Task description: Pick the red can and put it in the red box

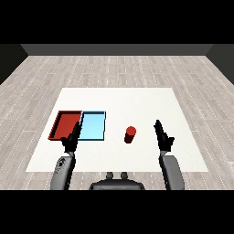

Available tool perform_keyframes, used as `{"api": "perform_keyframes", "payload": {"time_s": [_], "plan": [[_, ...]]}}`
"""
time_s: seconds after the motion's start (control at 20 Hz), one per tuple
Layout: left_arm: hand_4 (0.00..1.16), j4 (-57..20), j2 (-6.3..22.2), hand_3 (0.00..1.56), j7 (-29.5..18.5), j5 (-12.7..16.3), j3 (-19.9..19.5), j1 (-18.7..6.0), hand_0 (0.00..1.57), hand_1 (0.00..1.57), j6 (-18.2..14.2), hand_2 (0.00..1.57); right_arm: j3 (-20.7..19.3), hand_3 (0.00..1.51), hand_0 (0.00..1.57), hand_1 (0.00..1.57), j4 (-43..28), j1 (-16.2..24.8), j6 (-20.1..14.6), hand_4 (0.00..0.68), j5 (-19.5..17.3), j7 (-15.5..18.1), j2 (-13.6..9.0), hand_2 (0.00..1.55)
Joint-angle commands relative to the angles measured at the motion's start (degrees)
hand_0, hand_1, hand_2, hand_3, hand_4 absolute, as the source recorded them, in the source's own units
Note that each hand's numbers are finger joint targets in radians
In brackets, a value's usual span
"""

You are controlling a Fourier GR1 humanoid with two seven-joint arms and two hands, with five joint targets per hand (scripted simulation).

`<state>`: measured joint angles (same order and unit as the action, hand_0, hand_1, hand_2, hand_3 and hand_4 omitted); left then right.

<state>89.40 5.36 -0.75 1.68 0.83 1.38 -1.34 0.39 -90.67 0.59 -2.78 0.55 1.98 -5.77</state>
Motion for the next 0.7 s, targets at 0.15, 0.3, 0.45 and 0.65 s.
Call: {"api": "perform_keyframes", "payload": {"time_s": [0.15,0.3,0.45,0.65], "plan": [[0.00,0.36,0.00,0.00,0.17,-1.90,-1.29,-0.55,0.00,0.00,0.03,0.00,1.40,0.00,0.00,0.00,-3.37,4.36,1.14,0.000,-2.07,-1.30,1.02,0.00],[0.00,5.37,-1.17,0.00,-11.44,0.99,-3.50,-3.54,0.00,0.00,-0.01,0.00,3.85,0.00,0.00,0.00,-7.14,2.35,3.93,0.000,2.27,6.35,4.46,0.00],[0.00,7.12,-0.78,0.00,-15.70,1.81,-3.98,-0.68,0.00,0.00,1.55,0.00,2.40,0.00,0.00,0.00,-7.17,5.97,7.58,0.000,4.93,11.14,2.82,0.00],[0.00,4.51,-3.23,0.00,-18.68,0.92,-2.38,0.04,0.00,0.00,1.14,0.00,-0.44,0.00,0.00,0.00,-6.23,10.37,12.07,0.000,6.81,16.01,-0.54,0.00]]}}
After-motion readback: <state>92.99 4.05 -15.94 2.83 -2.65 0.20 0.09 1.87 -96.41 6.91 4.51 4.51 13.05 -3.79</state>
